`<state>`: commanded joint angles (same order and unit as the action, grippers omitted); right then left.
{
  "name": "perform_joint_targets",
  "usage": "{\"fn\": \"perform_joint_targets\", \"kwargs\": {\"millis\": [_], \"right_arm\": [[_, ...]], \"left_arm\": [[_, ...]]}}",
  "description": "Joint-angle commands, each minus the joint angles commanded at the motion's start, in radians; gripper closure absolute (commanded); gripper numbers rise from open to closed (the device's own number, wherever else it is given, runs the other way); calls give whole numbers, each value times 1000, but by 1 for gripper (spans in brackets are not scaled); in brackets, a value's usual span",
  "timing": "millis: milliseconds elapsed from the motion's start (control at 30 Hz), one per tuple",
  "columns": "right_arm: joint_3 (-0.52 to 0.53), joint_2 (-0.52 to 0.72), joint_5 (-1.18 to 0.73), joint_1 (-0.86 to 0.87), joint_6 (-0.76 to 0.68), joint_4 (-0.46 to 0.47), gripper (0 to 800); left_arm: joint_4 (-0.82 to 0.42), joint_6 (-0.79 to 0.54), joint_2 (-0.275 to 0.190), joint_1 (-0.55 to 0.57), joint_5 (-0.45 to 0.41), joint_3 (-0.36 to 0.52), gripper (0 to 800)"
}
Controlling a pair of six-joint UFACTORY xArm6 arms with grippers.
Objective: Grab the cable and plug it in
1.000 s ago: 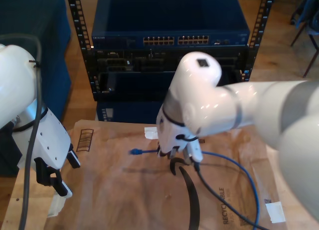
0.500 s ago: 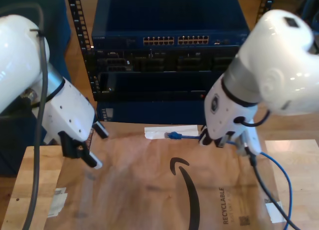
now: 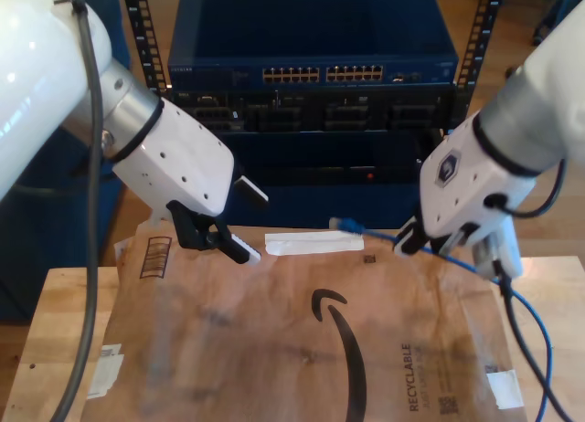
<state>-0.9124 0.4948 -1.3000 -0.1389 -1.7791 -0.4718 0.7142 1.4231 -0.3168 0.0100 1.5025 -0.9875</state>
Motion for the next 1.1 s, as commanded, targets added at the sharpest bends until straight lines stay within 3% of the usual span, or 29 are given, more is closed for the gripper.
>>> {"fn": "perform_joint_targets", "kwargs": {"millis": [167, 433, 533, 667, 1100], "right_arm": [[-75, 2, -64, 31, -2, -54, 798], [-227, 9, -163, 66, -5, -87, 798], [-250, 18, -196, 110, -3, -144, 798], [-276, 28, -229, 169, -3, -192, 798], [-354, 32, -232, 178, -3, -216, 798]], "left_arm": [[0, 0, 0, -2, 11, -5, 0], [35, 5, 17, 44, 11, -135, 0], [41, 14, 26, 74, 9, -160, 0], [69, 12, 28, 92, 9, -164, 0], [158, 6, 25, 84, 54, -176, 1]]}}
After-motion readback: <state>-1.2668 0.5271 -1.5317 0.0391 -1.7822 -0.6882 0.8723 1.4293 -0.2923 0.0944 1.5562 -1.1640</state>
